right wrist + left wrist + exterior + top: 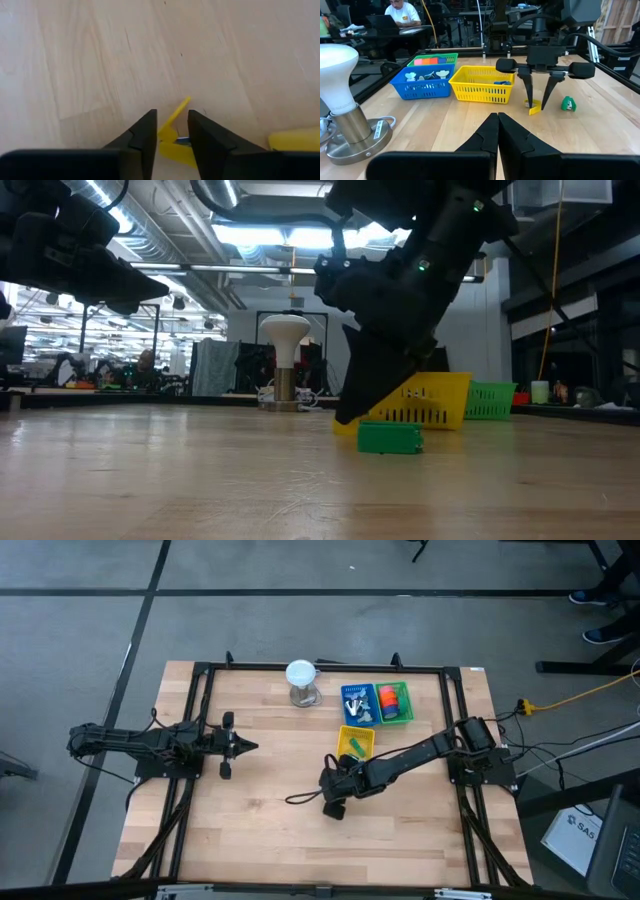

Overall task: Pick and place Stapler, Stapler remover, tape
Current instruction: Put the yellow stapler into the yellow bin

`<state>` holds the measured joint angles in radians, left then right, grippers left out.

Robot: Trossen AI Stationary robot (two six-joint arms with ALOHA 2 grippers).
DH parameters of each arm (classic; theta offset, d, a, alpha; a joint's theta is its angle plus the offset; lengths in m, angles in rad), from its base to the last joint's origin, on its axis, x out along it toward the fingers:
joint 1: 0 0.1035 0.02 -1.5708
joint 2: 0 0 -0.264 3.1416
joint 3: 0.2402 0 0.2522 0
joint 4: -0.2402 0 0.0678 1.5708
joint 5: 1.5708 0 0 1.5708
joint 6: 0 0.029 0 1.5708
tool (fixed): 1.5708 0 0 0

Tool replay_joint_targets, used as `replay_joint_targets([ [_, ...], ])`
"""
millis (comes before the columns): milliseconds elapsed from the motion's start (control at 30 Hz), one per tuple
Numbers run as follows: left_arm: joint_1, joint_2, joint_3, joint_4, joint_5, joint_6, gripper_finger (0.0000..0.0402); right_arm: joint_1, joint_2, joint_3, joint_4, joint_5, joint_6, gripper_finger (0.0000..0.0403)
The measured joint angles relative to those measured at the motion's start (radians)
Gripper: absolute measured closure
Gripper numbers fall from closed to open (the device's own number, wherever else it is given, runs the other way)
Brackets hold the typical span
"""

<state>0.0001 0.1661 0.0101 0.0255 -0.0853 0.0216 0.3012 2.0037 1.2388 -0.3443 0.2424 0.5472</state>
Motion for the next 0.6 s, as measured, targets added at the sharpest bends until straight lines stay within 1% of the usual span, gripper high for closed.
replay_joint_targets([
  [133, 0.000, 0.000, 0.000, 0.000, 0.000, 0.000, 0.0400, 0.000, 0.000, 0.000, 0.000, 0.000, -0.001, 0.0329],
  [300, 0.000, 0.000, 0.000, 0.000, 0.000, 0.000, 0.0400, 0.000, 0.000, -0.001, -0.001, -0.003, 0.008, 0.0388],
  [367, 0.000, 0.000, 0.000, 0.000, 0.000, 0.000, 0.0400, 0.000, 0.000, -0.001, 0.000, -0.005, 0.020, 0.0394],
  [500, 0.000, 0.000, 0.000, 0.000, 0.000, 0.000, 0.0400, 0.001, 0.000, -0.001, -0.011, -0.007, 0.026, 0.0386],
  [600, 0.000, 0.000, 0.000, 0.000, 0.000, 0.000, 0.0400, 0.005, 0.000, 0.000, -0.012, -0.007, 0.025, 0.0395],
])
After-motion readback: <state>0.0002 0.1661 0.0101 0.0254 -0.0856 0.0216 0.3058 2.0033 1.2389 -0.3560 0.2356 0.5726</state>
